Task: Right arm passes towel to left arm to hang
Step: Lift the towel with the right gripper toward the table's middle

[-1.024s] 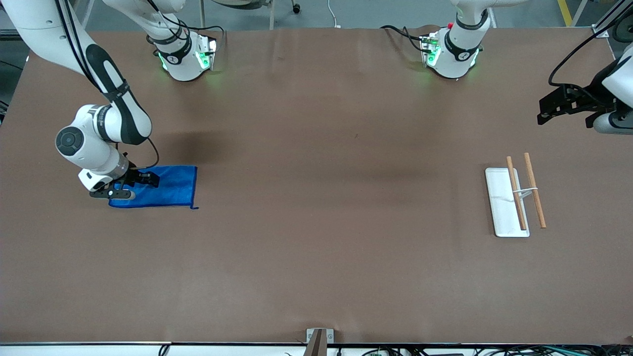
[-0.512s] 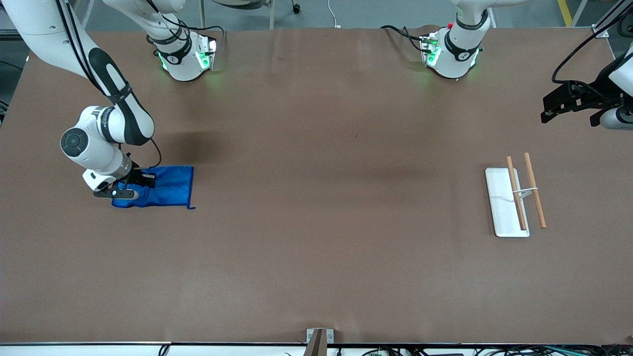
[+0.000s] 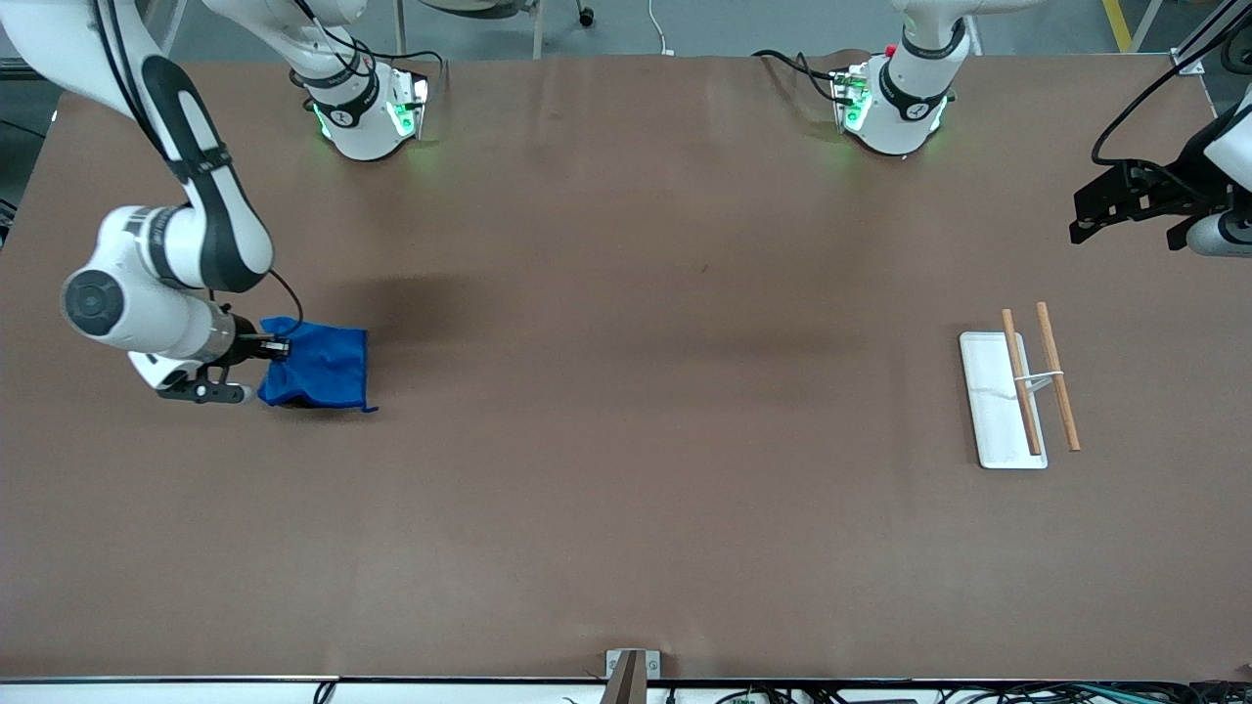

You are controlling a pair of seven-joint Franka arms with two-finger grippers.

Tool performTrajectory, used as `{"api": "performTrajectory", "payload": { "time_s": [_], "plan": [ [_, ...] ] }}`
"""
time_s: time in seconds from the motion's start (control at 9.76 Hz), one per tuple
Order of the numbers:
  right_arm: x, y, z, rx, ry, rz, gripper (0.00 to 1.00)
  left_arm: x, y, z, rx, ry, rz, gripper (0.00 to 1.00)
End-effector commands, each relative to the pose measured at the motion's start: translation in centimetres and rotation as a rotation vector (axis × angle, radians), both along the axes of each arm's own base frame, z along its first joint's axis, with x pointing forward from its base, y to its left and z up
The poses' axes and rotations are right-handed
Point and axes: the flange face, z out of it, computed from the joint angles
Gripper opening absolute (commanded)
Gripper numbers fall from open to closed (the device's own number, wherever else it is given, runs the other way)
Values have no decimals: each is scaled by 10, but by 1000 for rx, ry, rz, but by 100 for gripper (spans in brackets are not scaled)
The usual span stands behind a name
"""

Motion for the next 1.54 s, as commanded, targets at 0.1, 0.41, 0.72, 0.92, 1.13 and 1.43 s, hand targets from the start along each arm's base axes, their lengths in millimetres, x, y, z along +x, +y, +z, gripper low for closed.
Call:
{"api": "performTrajectory", "payload": {
  "time_s": [0.1,0.41,0.72,0.92,1.13,1.43],
  "plan": [
    [30,66,85,1,-27,-36,0,3,1,-13,-9,30,-14,100],
    [34,187,124,79,-115,-51,0,3,2,-12,-12,29,-12,100],
    [22,293,156,363,-228,-102,0,3,3,-12,-9,28,-12,100],
    [7,356,176,522,-274,-165,0,5,33,-13,-14,29,9,100],
    [-11,406,193,700,-297,-242,0,10,70,-23,-29,46,-58,100],
    [-33,448,221,899,-233,-349,0,10,69,-24,-40,46,-71,100]
  ]
}}
